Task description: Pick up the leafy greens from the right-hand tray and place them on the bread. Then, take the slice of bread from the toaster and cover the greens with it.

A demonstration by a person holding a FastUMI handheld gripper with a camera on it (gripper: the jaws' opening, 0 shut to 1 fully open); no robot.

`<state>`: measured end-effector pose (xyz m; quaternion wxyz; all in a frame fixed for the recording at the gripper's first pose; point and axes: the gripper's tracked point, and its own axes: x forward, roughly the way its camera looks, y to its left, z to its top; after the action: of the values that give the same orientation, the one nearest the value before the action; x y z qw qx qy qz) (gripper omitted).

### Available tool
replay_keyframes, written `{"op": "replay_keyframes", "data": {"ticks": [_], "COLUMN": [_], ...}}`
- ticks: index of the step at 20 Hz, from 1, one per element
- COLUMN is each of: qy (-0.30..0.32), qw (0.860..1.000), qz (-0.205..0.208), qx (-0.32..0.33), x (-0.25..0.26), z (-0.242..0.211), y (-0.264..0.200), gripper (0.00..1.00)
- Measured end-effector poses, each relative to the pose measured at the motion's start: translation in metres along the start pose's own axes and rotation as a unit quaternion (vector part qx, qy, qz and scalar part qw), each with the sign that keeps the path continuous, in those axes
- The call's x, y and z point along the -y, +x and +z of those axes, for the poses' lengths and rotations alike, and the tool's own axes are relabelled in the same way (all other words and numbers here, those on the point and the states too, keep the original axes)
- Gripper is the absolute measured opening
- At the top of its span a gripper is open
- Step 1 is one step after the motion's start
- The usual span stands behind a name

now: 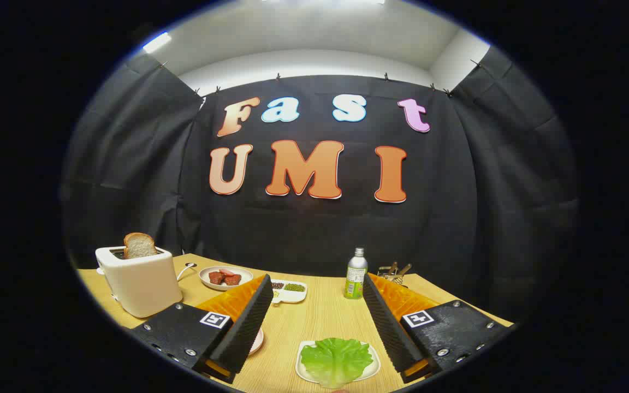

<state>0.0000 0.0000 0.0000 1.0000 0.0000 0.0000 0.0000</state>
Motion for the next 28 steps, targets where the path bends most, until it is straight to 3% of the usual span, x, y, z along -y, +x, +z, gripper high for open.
{"op": "replay_keyframes", "data": {"ticks": [14,20,28], "qy": [0.062,0.021,0.002], "qw": [0.995,0.993,0.974], "qz": [-0.053,-0.039,-0.019], "qx": [-0.065,-0.113,-0.224], "x": [0.043,0.036,0.031], "z": [-0.037,-0.062,-0.123], "y": [0.01,0.016,0.021], "gripper": [0.99,0.99,0.99]}}
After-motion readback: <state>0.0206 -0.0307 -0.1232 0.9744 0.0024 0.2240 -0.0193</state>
